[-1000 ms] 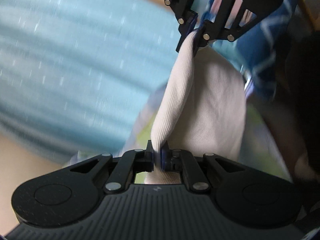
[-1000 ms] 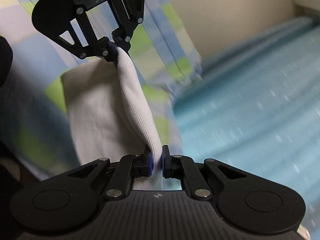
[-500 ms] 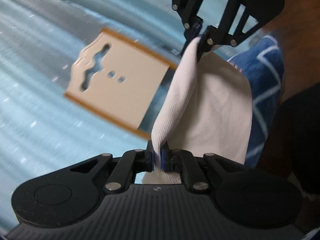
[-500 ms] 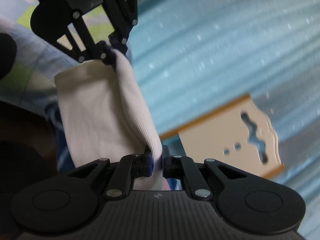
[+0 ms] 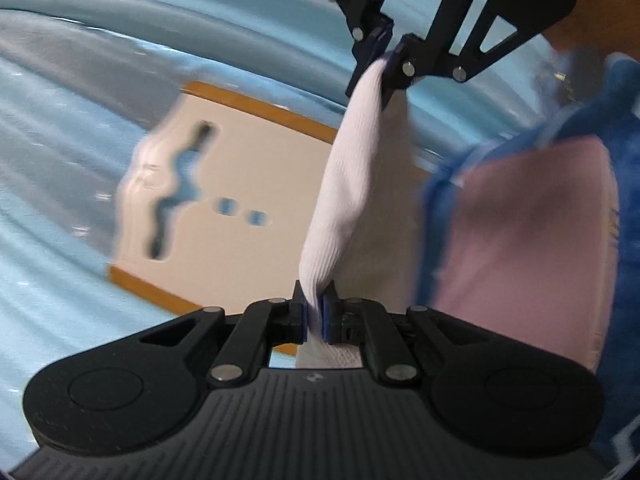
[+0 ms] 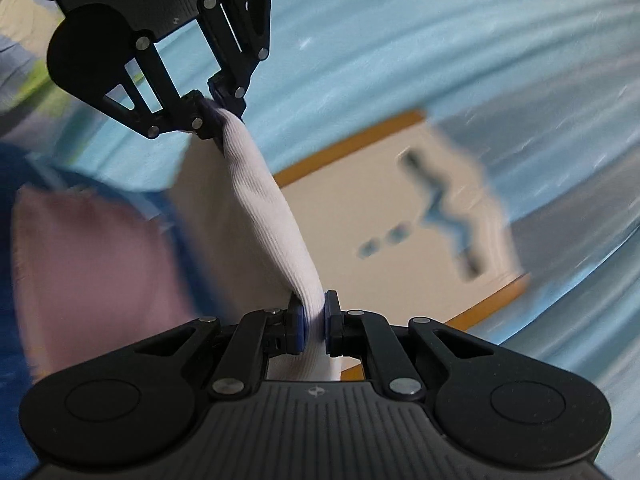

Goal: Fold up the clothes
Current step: 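Lift the undershirt with both grippers and carry it to the folded clothes stack, then lower the undershirt onto the stack and open both grippers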

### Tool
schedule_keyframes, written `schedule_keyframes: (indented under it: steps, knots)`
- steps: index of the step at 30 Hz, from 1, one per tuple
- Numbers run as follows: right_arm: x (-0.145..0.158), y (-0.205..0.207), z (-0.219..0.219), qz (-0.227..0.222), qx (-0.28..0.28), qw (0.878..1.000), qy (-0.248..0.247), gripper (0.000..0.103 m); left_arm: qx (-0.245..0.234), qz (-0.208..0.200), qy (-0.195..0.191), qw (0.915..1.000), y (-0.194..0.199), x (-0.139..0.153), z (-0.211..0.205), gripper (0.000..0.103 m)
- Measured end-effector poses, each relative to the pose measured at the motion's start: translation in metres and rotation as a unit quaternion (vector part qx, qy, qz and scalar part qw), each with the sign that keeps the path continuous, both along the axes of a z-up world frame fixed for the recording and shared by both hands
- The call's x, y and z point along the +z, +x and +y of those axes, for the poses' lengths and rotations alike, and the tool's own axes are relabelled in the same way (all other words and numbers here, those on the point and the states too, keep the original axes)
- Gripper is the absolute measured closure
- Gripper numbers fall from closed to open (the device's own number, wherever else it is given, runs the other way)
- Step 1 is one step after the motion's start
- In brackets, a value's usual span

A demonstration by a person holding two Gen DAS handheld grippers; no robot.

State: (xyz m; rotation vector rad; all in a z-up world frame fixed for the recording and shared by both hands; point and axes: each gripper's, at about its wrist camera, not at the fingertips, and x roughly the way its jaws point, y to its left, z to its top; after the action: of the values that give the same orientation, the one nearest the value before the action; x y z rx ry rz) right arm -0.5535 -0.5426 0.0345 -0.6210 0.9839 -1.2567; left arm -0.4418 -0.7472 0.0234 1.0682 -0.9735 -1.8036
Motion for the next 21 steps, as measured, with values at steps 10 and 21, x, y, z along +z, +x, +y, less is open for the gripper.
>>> schedule_keyframes:
  steps: [10,21]
  knots:
    - [-0.101,-0.005,0.029,0.013,0.014,0.996,0.092,0.077,0.028,-0.011,0.089,0.9956,0.005,-0.111,0.018,0.093]
    - [-0.110,-0.016,0.052,0.043,-0.002,0.995,0.088,0.080,0.039,-0.019,0.070,0.9966,0.010,-0.104,0.026,0.088]
